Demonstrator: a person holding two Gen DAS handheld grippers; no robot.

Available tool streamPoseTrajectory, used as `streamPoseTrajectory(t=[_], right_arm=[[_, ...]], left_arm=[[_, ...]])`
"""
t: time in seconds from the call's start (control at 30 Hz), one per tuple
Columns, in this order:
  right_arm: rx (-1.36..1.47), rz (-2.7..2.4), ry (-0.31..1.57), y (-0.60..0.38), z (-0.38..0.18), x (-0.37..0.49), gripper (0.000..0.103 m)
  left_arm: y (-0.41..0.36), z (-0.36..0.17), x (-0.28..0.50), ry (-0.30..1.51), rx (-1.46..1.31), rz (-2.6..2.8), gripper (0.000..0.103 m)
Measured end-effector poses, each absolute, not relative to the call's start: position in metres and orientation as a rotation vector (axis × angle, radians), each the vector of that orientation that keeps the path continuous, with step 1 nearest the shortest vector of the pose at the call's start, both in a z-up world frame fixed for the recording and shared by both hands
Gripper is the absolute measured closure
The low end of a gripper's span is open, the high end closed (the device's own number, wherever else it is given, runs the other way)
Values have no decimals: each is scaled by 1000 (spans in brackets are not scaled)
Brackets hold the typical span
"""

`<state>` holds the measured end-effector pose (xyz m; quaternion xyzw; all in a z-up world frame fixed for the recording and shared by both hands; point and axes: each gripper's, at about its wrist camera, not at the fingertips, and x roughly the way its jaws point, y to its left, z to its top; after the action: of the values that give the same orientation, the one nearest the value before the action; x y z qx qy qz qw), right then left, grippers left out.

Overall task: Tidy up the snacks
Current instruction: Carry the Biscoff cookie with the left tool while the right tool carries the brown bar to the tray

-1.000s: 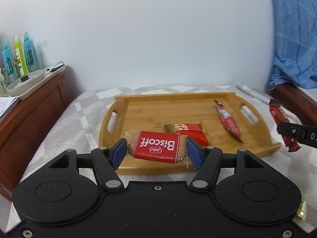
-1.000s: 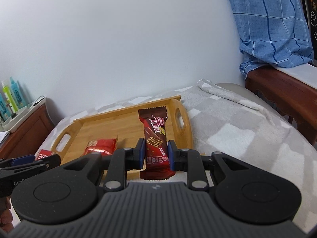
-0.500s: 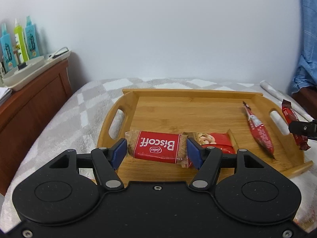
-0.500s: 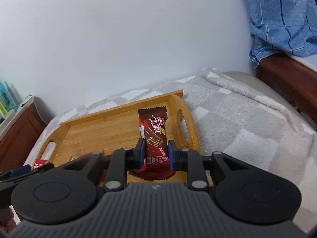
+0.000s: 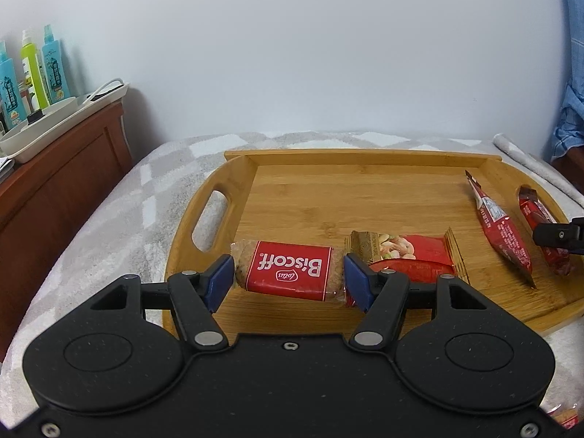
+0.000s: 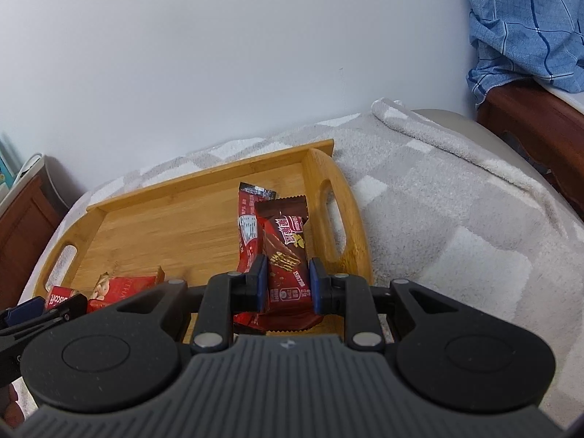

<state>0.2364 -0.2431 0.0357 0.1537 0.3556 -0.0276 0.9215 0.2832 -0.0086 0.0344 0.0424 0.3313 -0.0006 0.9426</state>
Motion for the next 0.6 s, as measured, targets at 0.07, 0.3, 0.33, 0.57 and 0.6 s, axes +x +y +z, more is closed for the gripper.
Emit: streamPoseTrajectory(t=[0.07,0.3,0.33,0.57,0.6], right_arm=[[310,-59,736,-242,33,237,74],[315,-64,761,-241,26,241,74],[316,-63,761,-241,26,241,74],[318,-60,759,-241,27,241,73],[319,-61,759,-241,27,241,73]], left_arm=[[-10,34,282,672,95,-3,40],[-10,32,281,660,101,-7,39],[-10,32,280,656,102,-6,39],[-9,27,280,662,103,-4,38],[-9,27,280,661,104,-4,38]])
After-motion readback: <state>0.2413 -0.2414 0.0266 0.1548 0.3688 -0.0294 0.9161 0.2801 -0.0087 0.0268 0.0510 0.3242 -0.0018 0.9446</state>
